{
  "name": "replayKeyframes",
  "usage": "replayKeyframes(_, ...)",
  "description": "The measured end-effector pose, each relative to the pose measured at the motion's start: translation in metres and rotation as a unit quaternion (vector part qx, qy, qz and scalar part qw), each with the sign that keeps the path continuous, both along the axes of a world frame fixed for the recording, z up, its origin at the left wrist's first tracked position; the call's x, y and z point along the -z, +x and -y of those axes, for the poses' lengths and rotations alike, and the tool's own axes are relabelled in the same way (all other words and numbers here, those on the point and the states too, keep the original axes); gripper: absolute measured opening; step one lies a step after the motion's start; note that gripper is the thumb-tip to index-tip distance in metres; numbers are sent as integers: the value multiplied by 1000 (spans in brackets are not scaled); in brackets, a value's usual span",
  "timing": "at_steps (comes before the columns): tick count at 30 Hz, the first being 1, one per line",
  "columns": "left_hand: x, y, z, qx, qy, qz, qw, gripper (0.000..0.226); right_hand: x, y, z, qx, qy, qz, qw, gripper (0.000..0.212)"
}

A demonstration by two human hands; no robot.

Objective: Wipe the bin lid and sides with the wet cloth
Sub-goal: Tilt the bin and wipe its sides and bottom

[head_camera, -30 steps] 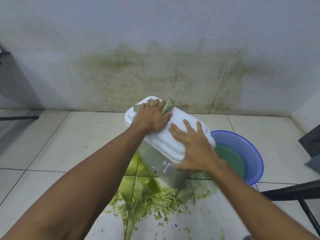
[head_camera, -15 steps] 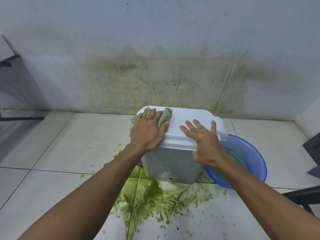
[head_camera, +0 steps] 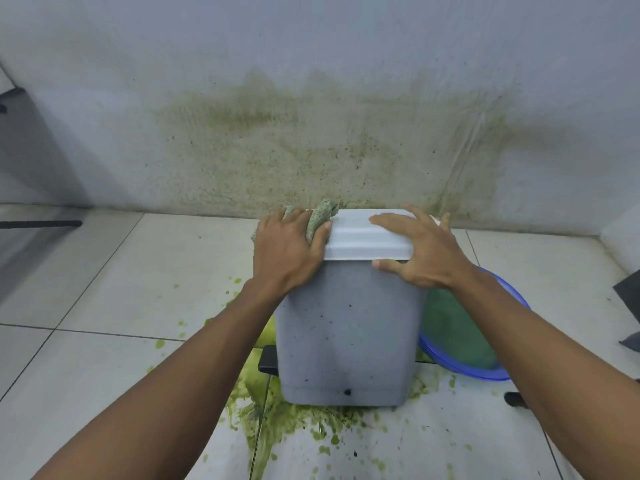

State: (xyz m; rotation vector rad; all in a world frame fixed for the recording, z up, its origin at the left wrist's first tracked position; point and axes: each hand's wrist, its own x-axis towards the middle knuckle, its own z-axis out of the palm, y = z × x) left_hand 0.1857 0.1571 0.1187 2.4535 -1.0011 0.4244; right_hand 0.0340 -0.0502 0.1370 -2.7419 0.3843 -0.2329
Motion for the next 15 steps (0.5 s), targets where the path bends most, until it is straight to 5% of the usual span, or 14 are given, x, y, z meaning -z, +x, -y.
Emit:
replayKeyframes(9,77,-32,-4,1,-91,73,993,64,11,20,13,45,11,40,998,78)
replayKeyframes(15,143,-96,8,97,45,91,990,67,13,27,17,48,17,36,998,76)
